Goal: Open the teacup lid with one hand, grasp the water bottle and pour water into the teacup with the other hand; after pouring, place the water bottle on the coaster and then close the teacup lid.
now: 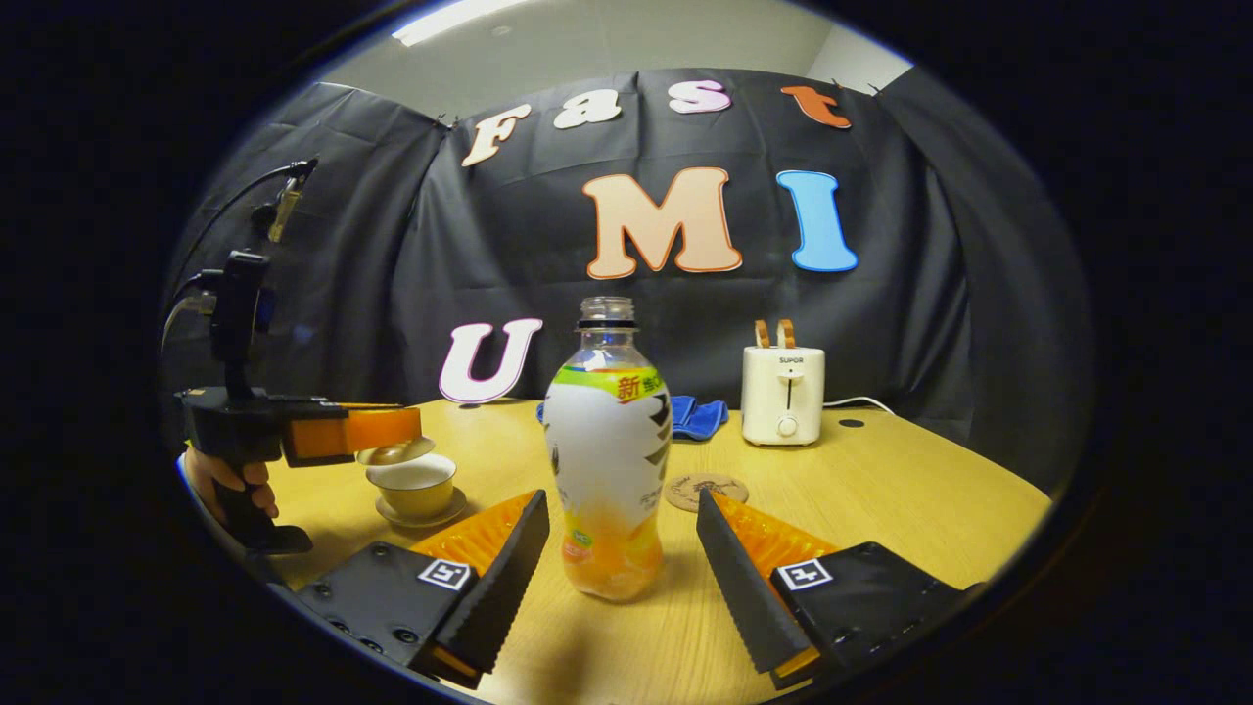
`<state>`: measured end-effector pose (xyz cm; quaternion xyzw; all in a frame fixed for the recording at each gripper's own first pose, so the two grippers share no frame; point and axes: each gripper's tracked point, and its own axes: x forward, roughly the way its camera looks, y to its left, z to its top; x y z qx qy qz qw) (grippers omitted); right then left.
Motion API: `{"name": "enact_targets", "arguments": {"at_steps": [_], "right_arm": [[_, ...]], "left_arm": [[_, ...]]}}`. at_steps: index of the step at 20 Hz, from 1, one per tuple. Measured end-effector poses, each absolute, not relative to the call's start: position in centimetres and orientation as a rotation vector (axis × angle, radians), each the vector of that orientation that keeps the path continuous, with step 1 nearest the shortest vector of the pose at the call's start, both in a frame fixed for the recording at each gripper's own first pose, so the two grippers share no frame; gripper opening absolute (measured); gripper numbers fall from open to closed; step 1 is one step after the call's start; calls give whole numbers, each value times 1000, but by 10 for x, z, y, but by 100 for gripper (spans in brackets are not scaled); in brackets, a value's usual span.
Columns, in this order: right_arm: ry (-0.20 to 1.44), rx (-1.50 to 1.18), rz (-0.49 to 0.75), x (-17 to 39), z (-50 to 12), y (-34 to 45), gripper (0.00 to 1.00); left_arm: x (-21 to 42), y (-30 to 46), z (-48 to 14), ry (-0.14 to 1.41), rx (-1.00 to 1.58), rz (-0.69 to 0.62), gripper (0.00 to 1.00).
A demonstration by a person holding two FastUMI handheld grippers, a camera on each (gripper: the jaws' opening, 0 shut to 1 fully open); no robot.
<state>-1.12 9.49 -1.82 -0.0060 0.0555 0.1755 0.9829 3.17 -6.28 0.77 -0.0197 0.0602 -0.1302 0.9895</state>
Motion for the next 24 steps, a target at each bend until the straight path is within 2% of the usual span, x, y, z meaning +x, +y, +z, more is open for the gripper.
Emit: {"name": "enact_targets", "arguments": {"at_steps": [9, 11, 14, 20, 24], "right_arm": [[113, -6, 329, 13, -20, 108, 95], [115, -6, 327, 11, -21, 108, 77], [106, -41, 328, 13, -20, 108, 71], [4, -315, 298, 21, 0, 117, 71], [-121, -610, 303, 18, 14, 135, 71]], "left_arm": [[22, -52, 20, 103, -47, -251, 20], [19, -48, 20, 105, -45, -246, 20], [17, -39, 20, 106, -51, -234, 20], [14, -12, 22, 99, -62, -186, 20], [12, 4, 20, 101, -74, -163, 20]]}}
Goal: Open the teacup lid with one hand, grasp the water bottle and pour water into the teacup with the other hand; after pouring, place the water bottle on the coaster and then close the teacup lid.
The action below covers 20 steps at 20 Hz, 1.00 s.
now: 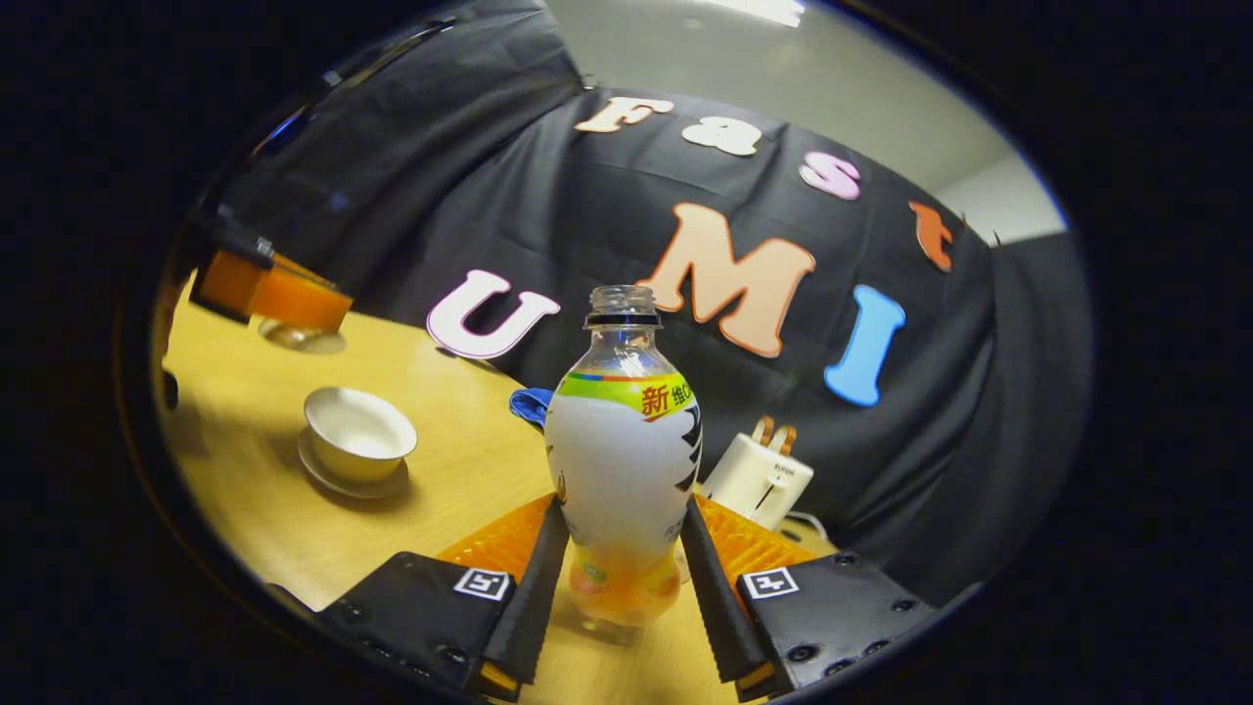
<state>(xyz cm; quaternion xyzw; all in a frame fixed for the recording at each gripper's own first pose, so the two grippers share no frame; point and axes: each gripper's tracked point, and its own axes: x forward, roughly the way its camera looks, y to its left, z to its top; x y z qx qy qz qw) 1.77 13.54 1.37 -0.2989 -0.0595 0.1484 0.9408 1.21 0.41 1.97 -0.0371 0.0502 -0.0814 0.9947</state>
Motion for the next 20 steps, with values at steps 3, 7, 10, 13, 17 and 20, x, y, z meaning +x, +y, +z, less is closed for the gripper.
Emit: {"name": "enact_targets", "arguments": {"at_steps": [3, 7, 10, 13, 17, 20], "right_arm": [[-210, -841, 330, 9, 10, 155, 70], [-246, -1020, 391, 1, -10, 180, 71], [-271, -1128, 410, 4, -13, 187, 70], [-273, -1200, 428, 9, -19, 191, 70], [-338, -1354, 445, 3, -21, 203, 70], [-390, -1459, 462, 8, -15, 208, 70]], "left_arm": [[10, 20, 20, 95, -85, -137, 20], [7, 43, 18, 87, -77, -103, 20], [2, 53, 14, 94, -93, -95, 20], [-3, 63, 9, 100, -95, -84, 20], [-8, 71, 9, 99, -107, -80, 20], [-9, 79, 9, 98, -120, -68, 20]]}}
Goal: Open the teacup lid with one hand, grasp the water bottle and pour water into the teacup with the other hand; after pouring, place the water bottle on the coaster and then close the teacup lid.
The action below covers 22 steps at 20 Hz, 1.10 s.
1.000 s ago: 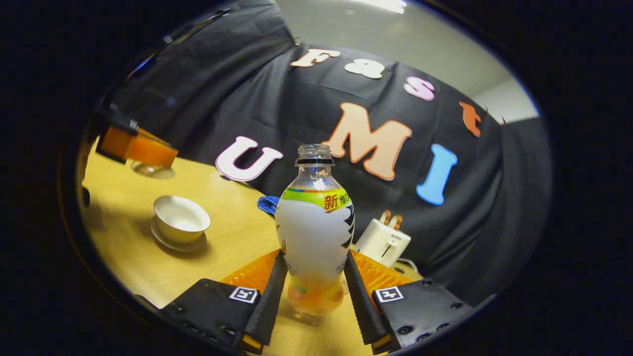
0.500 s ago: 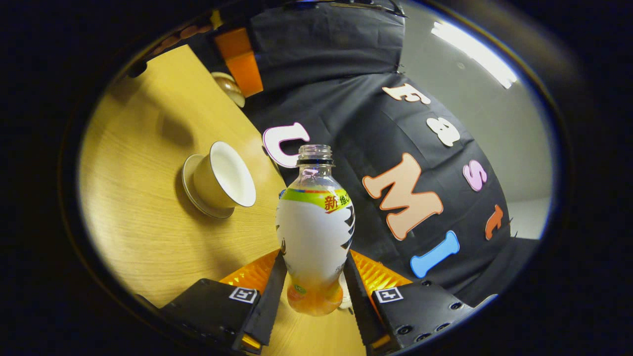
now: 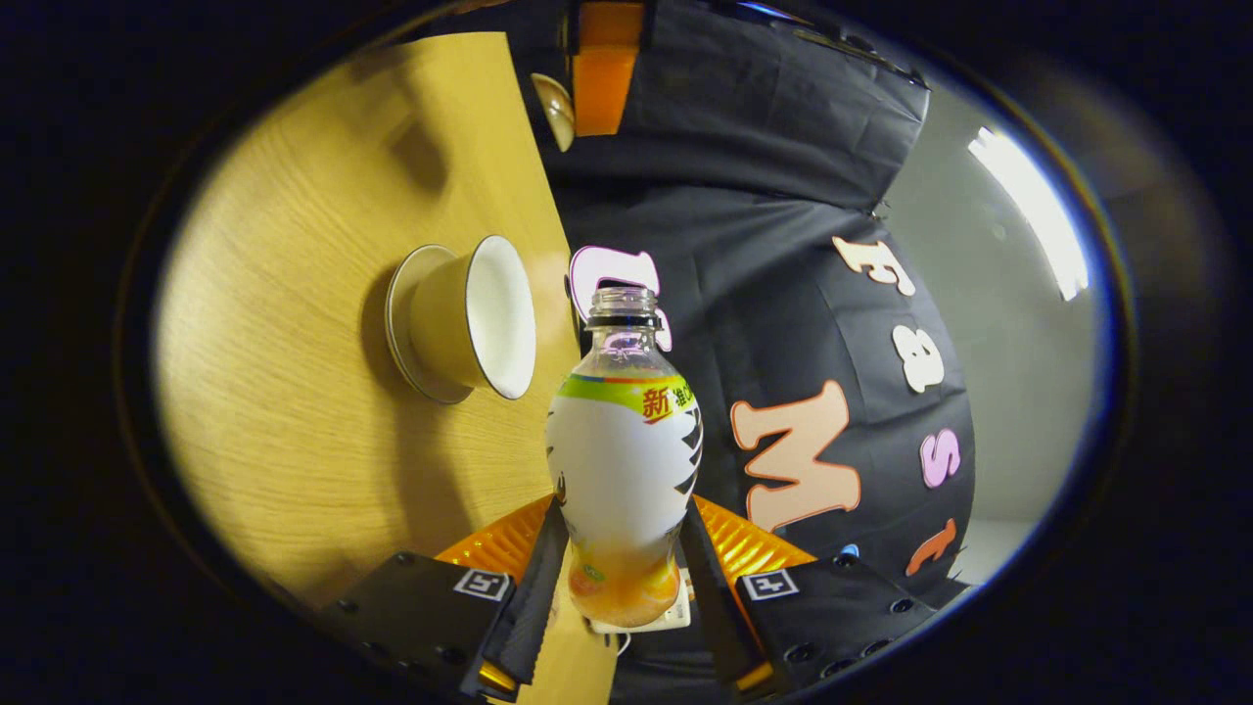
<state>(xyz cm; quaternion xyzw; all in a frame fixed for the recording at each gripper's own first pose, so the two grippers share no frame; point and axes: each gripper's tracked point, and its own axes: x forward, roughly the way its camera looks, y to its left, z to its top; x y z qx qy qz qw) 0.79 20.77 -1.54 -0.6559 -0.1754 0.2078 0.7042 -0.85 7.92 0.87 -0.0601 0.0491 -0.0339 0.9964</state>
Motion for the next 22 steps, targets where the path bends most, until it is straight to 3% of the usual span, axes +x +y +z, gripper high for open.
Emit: {"name": "enact_targets", "arguments": {"at_steps": [22], "right_arm": [[-536, -2094, 538, 6, 2, 215, 70]], "left_arm": [[-11, 89, 8, 109, -200, -64, 20]]}}
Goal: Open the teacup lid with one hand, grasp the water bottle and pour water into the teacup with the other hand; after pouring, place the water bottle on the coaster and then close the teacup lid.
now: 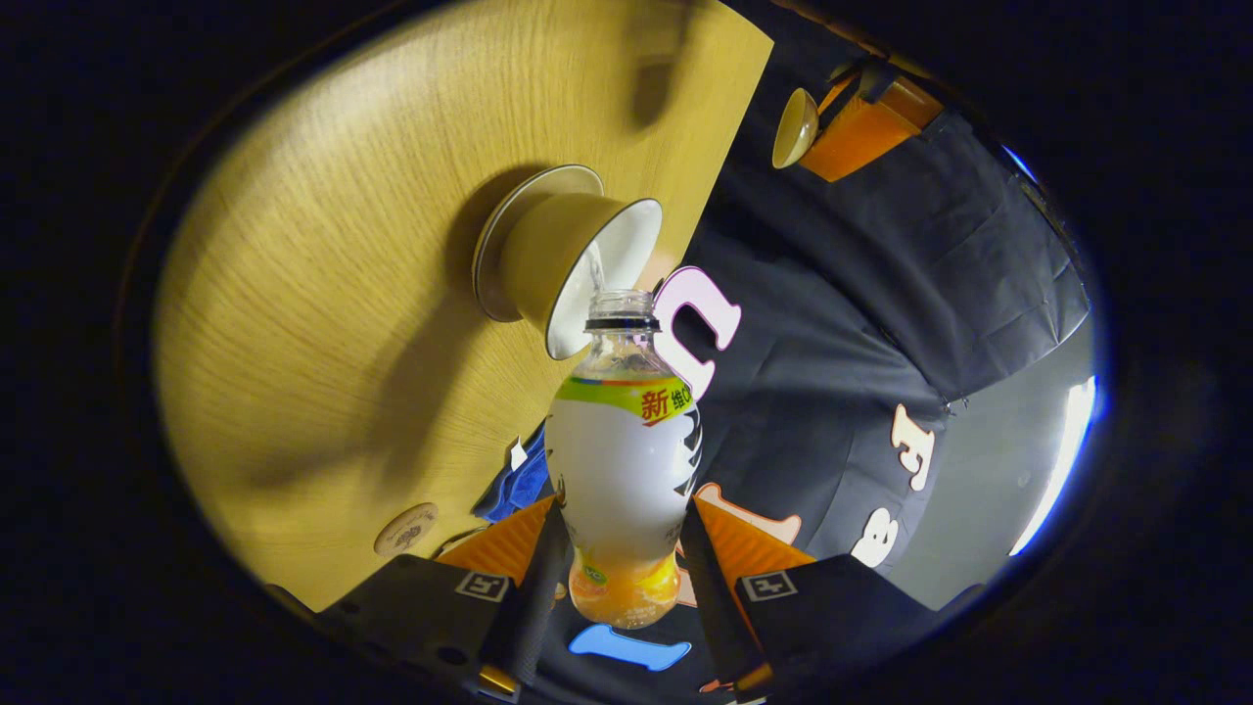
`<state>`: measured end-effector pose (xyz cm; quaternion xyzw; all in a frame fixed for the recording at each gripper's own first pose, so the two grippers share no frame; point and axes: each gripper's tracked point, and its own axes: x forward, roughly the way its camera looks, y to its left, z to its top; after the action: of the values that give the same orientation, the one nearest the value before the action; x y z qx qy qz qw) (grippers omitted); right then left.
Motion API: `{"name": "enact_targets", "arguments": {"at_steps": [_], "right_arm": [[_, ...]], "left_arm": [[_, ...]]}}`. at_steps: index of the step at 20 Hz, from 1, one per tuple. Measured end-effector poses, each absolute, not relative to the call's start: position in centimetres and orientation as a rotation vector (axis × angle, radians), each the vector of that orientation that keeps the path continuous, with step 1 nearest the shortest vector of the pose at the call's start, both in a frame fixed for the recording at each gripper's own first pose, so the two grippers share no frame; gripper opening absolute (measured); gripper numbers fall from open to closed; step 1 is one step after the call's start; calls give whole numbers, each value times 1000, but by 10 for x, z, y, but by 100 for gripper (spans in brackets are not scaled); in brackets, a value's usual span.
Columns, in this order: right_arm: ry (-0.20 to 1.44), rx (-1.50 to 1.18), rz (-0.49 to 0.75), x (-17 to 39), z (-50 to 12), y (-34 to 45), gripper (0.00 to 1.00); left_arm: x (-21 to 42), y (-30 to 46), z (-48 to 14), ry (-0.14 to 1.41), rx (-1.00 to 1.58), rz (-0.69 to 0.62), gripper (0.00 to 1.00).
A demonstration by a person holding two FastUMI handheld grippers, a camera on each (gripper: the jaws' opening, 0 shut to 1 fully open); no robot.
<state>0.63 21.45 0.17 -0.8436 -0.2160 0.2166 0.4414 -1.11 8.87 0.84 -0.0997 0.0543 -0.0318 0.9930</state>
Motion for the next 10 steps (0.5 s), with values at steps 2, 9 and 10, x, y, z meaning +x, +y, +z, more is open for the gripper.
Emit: {"name": "enact_targets", "arguments": {"at_steps": [2, 9, 10], "right_arm": [[-521, -2095, 546, 8, 2, 216, 70], [-305, -1841, 552, 14, -5, 206, 72], [-276, -1785, 555, 13, -4, 203, 72]], "left_arm": [[-11, 86, 10, 106, -196, -70, 20], [-10, 81, 14, 107, -168, -85, 20], [-9, 80, 15, 109, -152, -86, 20]]}}
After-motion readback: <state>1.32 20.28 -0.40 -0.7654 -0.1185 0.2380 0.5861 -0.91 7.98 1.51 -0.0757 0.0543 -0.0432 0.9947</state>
